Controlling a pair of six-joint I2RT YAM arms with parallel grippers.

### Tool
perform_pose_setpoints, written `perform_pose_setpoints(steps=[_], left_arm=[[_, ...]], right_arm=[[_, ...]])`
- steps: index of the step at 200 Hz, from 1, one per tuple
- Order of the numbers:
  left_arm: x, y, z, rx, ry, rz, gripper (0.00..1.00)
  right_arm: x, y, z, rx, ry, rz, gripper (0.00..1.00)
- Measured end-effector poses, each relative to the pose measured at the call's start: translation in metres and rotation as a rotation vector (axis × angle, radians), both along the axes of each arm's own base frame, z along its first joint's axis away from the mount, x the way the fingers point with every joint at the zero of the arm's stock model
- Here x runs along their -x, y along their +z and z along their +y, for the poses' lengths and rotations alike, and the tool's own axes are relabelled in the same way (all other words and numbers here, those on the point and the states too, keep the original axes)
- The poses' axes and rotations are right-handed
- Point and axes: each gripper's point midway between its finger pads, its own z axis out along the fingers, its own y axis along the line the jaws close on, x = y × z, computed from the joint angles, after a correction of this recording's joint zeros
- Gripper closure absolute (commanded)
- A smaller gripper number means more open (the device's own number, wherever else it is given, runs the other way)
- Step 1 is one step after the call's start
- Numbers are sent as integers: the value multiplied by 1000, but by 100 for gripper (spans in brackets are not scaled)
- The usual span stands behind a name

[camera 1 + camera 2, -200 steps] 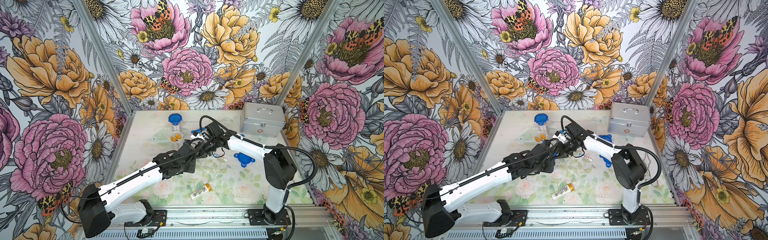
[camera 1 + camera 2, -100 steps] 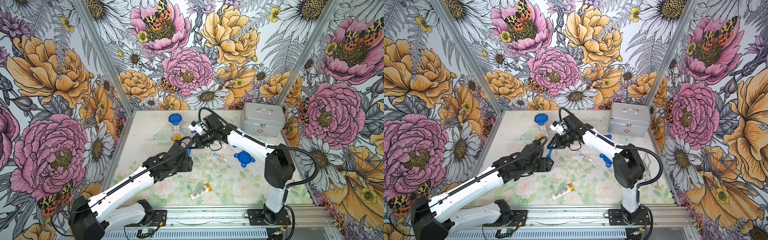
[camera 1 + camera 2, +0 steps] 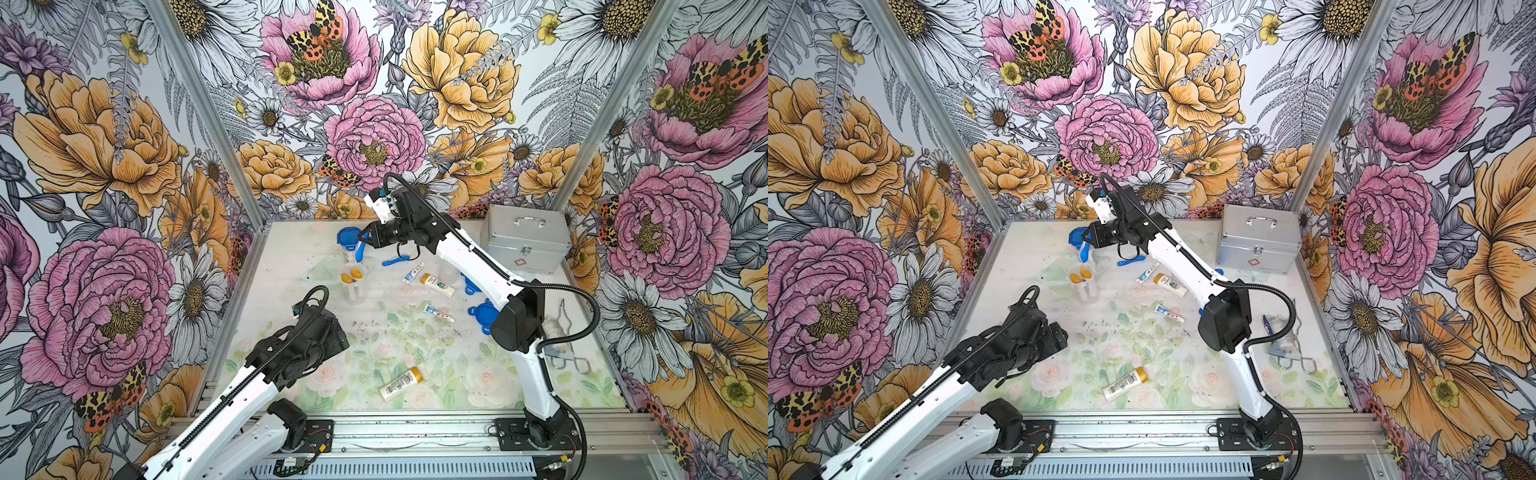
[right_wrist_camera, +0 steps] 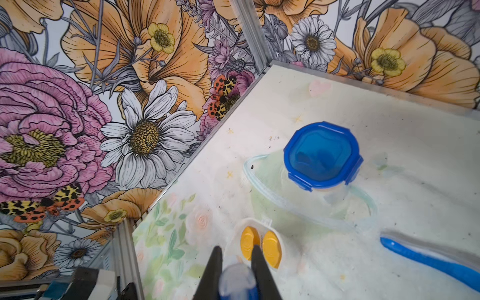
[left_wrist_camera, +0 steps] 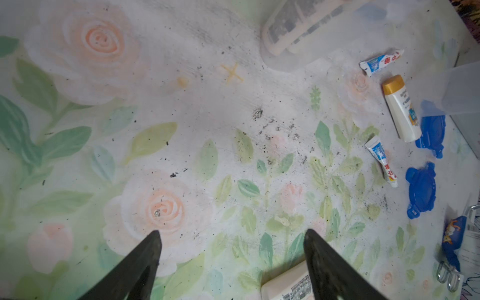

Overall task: Pack away toiletry kits
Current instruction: Place the toiletry item into the container.

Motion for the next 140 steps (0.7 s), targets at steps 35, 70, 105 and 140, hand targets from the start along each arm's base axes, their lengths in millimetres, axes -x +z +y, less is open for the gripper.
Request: perform_pose_setpoints(steps=[35,70,105,140], left_arm=[[5,-1,9,6,44,9,15],[6,-2,15,5,70,18,14],[6,-4,20,-2,84,29,15],[6,-4,24,-4,95,33,14]], right_arm=[[0,-19,14,52,10,-24,100],[11,-40,25,115,36,-28,100],[21,-52,32,171,55,-59,100],[25,-78,31,254,64,-77,100]])
